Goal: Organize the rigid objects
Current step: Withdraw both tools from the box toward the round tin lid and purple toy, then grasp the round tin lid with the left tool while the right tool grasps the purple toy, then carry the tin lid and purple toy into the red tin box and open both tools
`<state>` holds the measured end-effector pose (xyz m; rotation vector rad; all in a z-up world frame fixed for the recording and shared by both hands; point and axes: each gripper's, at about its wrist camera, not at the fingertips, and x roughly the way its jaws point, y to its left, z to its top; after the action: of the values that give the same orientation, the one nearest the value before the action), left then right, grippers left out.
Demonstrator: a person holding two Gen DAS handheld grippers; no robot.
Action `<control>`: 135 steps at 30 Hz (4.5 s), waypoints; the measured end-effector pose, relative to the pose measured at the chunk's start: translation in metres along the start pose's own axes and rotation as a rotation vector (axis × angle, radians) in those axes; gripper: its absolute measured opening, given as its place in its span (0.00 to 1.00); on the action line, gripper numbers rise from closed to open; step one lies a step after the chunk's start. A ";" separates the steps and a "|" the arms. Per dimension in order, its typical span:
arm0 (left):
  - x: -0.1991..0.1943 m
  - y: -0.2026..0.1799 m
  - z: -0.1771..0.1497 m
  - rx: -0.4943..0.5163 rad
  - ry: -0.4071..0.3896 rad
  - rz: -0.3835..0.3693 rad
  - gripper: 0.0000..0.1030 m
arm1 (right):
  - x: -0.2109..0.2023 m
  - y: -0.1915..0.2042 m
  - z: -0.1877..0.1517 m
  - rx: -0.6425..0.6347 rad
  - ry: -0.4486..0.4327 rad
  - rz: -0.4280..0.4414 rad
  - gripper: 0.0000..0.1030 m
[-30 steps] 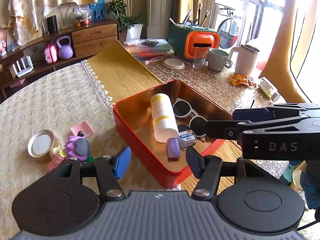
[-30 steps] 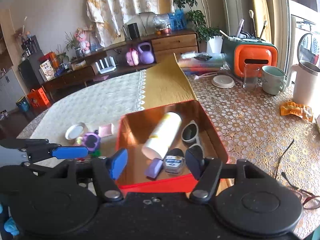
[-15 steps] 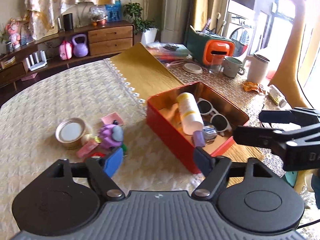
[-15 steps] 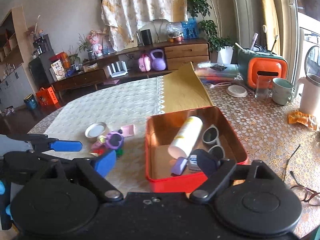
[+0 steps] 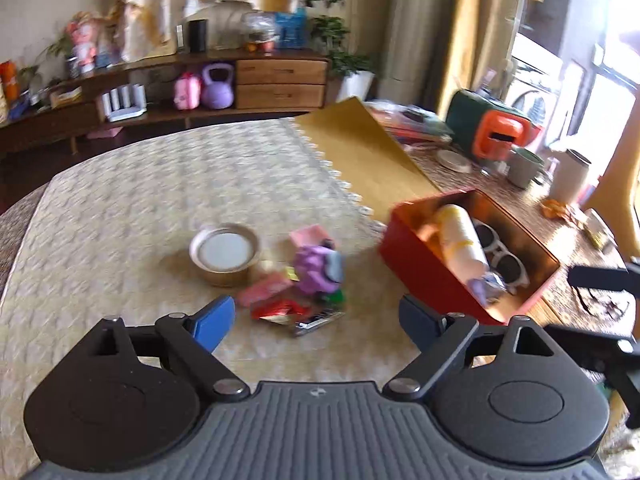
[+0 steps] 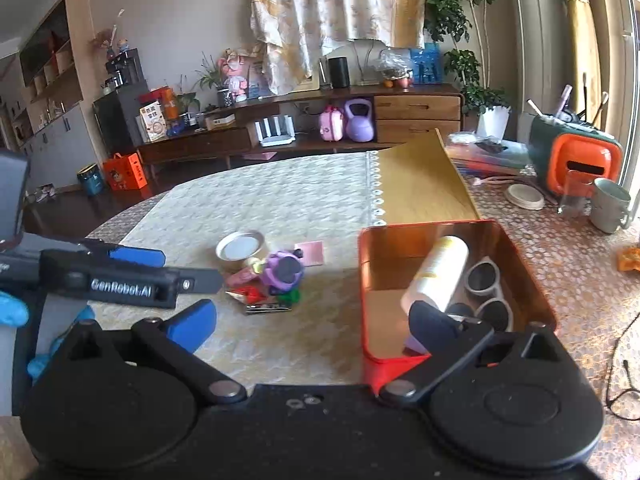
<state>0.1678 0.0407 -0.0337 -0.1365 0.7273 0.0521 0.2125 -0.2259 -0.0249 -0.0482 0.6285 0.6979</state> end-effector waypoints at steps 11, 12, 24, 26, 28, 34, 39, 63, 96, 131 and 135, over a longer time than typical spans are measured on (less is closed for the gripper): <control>0.040 0.051 0.019 -0.072 0.012 0.090 0.88 | 0.037 0.019 0.004 -0.043 0.048 0.028 1.00; 0.045 0.054 0.021 -0.074 0.016 0.095 0.88 | 0.041 0.020 0.004 -0.046 0.053 0.029 1.00; 0.110 0.069 0.038 -0.099 0.089 0.119 0.88 | 0.090 0.027 0.018 -0.073 0.092 0.028 0.99; 0.120 0.070 0.041 -0.105 0.102 0.121 0.88 | 0.099 0.029 0.019 -0.080 0.102 0.031 0.99; 0.129 0.072 0.042 -0.112 0.117 0.113 0.88 | 0.108 0.031 0.021 -0.083 0.109 0.034 0.97; 0.149 0.077 0.044 -0.113 0.131 0.135 0.88 | 0.133 0.028 0.027 -0.059 0.143 0.050 0.93; 0.161 0.081 0.045 -0.126 0.141 0.137 0.88 | 0.152 0.024 0.029 -0.044 0.168 0.046 0.90; 0.182 0.073 0.039 -0.049 0.115 0.163 0.76 | 0.196 0.030 0.024 -0.135 0.225 0.037 0.57; 0.090 0.057 0.045 -0.043 0.090 0.127 0.75 | 0.107 0.024 0.031 -0.062 0.123 0.048 0.48; 0.058 -0.120 0.051 0.184 0.071 -0.058 0.75 | 0.001 -0.100 0.012 0.069 0.014 -0.129 0.48; 0.072 -0.136 0.052 0.202 0.078 -0.059 0.75 | -0.001 -0.111 0.006 0.076 0.020 -0.141 0.48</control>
<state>0.2684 -0.0865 -0.0284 0.0330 0.8019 -0.0828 0.2832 -0.3108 -0.0375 -0.0295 0.6640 0.5372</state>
